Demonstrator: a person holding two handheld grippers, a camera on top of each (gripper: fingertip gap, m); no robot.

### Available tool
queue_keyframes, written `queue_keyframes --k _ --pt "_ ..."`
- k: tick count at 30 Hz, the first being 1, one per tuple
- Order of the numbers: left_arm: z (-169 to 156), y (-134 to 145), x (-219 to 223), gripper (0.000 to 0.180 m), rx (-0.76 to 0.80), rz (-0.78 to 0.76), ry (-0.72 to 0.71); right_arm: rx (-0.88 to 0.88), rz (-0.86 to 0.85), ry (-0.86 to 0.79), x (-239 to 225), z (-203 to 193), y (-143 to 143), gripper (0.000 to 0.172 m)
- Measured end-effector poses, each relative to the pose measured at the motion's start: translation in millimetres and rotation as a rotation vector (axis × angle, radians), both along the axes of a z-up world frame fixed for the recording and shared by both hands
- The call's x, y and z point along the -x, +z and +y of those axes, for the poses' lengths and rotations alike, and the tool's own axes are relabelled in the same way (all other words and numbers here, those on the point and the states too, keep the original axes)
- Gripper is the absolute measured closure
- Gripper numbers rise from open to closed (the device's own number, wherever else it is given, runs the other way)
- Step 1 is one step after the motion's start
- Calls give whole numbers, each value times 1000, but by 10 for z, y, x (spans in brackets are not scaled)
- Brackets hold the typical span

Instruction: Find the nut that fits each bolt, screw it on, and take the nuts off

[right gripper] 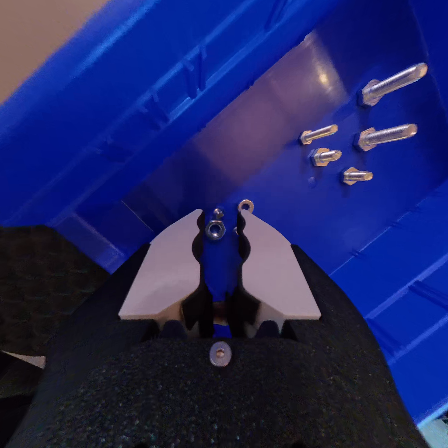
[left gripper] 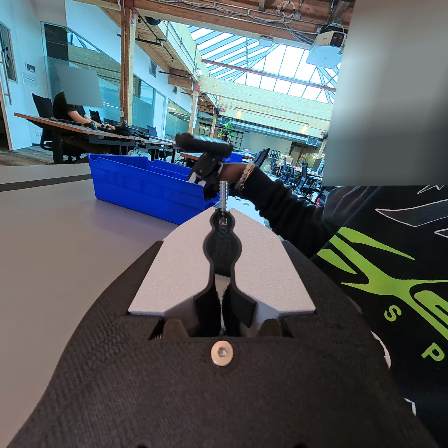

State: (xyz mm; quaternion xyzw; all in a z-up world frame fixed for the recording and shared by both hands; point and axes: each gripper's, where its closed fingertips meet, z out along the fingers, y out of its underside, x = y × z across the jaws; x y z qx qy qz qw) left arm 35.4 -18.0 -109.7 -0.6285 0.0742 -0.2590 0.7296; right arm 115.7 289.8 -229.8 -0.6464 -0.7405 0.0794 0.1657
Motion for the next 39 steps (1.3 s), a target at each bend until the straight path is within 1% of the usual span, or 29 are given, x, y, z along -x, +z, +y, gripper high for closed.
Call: queue_keyframes --k 2,4,5,7,8,10,11,12,14,16,18,20,24,27,29,31,32,33,35,36,37,39 --pt "2 -4 -6 175 2 3 -2 -33 76 -27 20 12 152 146" --pt "4 -6 -8 175 3 5 -1 -90 188 -69 64 34 376 145" --pt "5 -7 -9 175 4 7 0 -115 271 -89 112 21 522 145" --pt "9 -13 -12 175 8 10 0 -117 503 -101 273 -133 895 144" --pt "12 -16 -13 175 10 12 0 -69 636 -66 369 -322 1098 144" --pt "15 -21 -18 175 13 17 1 123 871 109 531 -947 1476 144" --pt "16 -24 -20 175 14 19 1 239 947 215 567 -1304 1619 145" --pt "17 -25 -24 175 15 21 0 348 983 314 578 -1641 1707 145" --pt "16 -27 -29 175 15 26 -1 489 975 461 600 -2177 1743 145" --pt "17 -30 -36 175 15 33 -1 536 925 562 645 -2554 1664 145" --pt "15 -33 -44 175 15 39 -1 548 882 622 705 -2806 1572 146" --pt "14 -32 -48 175 14 42 -2 548 848 658 765 -2947 1491 149" --pt "11 -32 -54 175 12 45 -5 575 796 690 842 -3074 1392 154" --pt "13 -39 -64 175 15 49 -10 601 794 708 857 -3138 1379 158" --pt "15 -44 -73 175 18 54 -14 604 792 711 866 -3151 1359 164" --pt "25 -48 -69 175 24 56 -7 602 797 708 868 -3132 1354 166" --pt "30 -44 -59 171 22 53 1 601 796 702 863 -3111 1356 166" --pt "36 -42 -38 163 24 47 14 593 802 691 860 -3072 1367 166" --pt "44 -31 0 150 23 27 32 551 827 656 847 -2913 1424 166" --pt "45 -24 16 146 20 18 38 509 841 623 844 -2773 1463 166" --pt "45 -18 32 142 17 11 47 451 858 578 843 -2587 1516 166" --pt "44 -10 53 138 11 5 60 299 901 447 833 -2071 1652 166"
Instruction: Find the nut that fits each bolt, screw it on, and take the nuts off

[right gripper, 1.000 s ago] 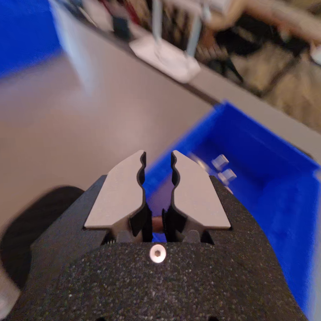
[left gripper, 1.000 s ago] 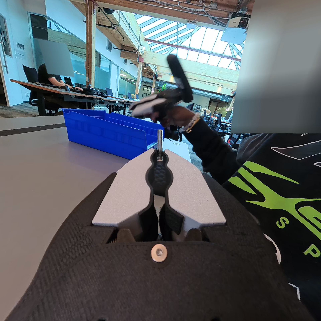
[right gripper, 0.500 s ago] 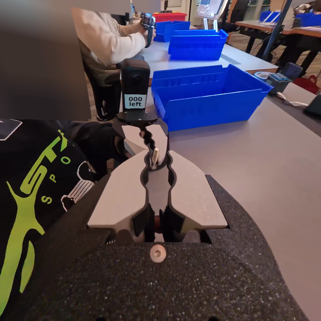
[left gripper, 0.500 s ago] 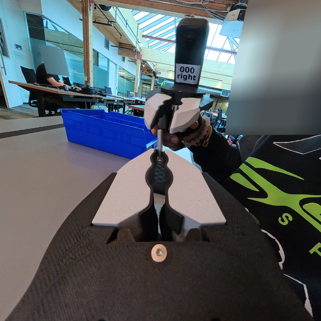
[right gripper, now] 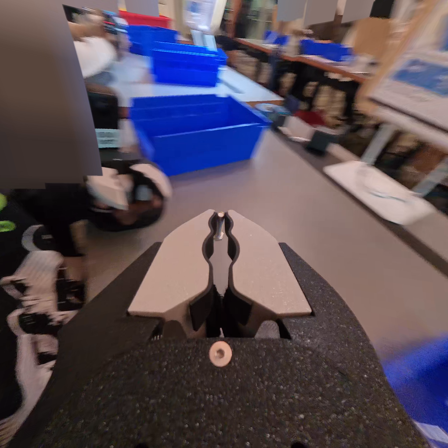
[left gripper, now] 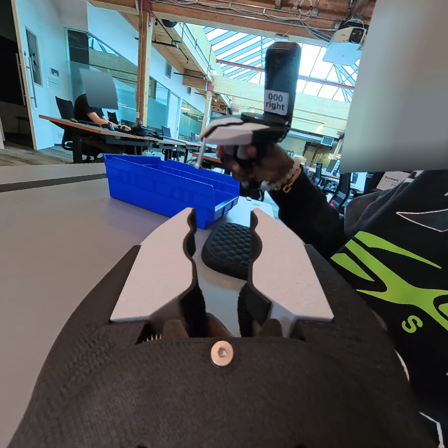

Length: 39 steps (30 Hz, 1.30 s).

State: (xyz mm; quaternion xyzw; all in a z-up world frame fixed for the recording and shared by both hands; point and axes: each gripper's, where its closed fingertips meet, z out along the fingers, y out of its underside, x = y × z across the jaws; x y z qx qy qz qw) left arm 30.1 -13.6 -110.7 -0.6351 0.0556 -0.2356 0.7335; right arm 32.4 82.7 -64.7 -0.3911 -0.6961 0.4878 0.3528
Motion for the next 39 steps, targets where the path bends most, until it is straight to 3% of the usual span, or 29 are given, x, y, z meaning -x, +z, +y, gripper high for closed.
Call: queue_keyframes --k 3,6,12,20,28,31,34,39 --pt "5 0 11 135 -1 3 13 -101 5 -338 -81 995 122 166" --pt "11 -7 4 135 3 11 14 -113 -82 -575 -167 1838 -35 166" --pt "22 -16 6 135 9 17 21 -38 -261 -743 -73 2673 -682 166" --pt "18 -10 22 136 5 10 26 -14 -468 -793 8 2926 -1260 165" --pt "13 -5 23 136 1 14 31 -10 -530 -815 -42 2987 -1453 165" --pt "6 -9 47 135 22 54 62 -12 -530 -819 -67 2966 -1445 158" --pt "-52 41 237 126 68 161 209 -6 -471 -844 -120 2921 -1276 143" --pt "-531 331 1055 107 122 275 752 60 -217 -869 -285 2631 -731 113"
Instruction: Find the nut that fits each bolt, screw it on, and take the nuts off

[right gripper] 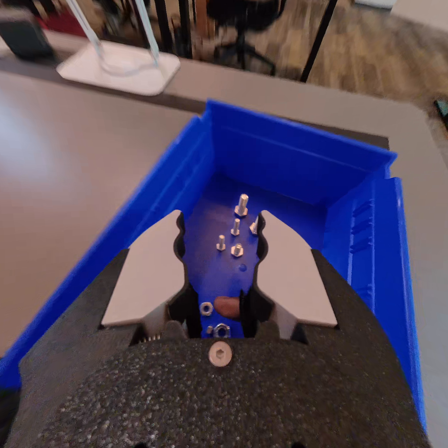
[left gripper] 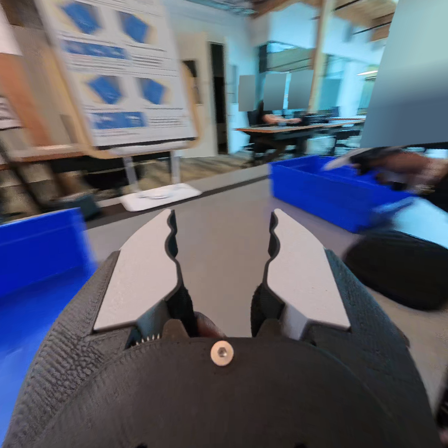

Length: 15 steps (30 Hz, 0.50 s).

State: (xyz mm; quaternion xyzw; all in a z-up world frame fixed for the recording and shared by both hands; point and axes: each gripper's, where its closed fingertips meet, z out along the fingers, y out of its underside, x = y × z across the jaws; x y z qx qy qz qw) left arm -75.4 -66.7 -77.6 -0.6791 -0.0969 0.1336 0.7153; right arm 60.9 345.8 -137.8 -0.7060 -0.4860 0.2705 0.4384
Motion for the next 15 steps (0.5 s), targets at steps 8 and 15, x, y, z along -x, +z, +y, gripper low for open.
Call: queue_keyframes --k 8,15 --pt "-775 -522 767 101 294 -78 438 81 262 143 -276 -1028 276 98" --pt "-633 -904 819 150 432 -110 367 -46 42 134 -233 -1271 -161 119"
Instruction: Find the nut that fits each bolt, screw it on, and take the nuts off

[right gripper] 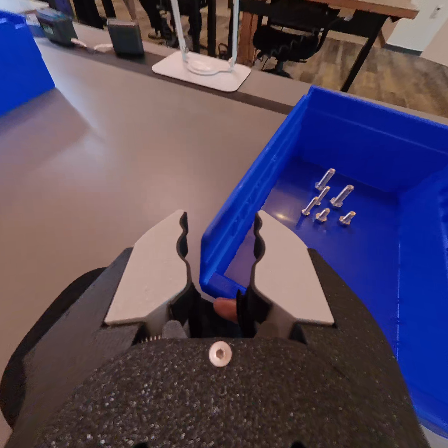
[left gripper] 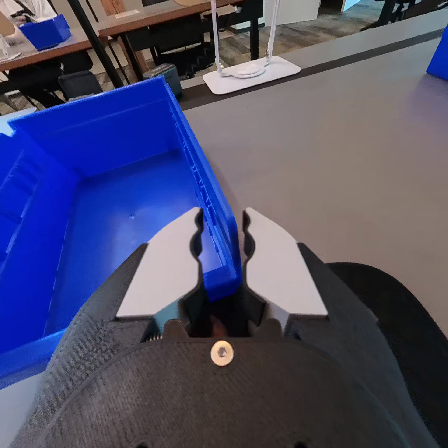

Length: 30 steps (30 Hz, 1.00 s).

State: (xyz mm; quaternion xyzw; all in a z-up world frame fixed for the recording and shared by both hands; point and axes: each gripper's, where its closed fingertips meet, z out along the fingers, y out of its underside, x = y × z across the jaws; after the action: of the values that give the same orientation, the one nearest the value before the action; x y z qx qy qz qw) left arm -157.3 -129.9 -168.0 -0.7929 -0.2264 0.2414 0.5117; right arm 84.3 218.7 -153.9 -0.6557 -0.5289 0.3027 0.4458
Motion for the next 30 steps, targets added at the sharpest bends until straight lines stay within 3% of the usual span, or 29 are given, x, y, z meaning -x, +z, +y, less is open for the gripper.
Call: queue_keyframes --k 1,4,6,19,30 --pt "19 4 11 159 2 6 -7 -11 -30 8 20 -17 -51 122" --pt "68 -1 36 158 24 5 -34 -74 -109 31 65 -39 -180 128" --pt "88 -6 59 159 61 19 -46 -134 -120 13 67 17 -175 142" --pt "647 -13 72 160 152 124 -217 -212 -145 108 352 -78 -176 142" --pt "1270 -35 -46 160 227 190 -426 -225 -128 238 855 -483 -171 142"
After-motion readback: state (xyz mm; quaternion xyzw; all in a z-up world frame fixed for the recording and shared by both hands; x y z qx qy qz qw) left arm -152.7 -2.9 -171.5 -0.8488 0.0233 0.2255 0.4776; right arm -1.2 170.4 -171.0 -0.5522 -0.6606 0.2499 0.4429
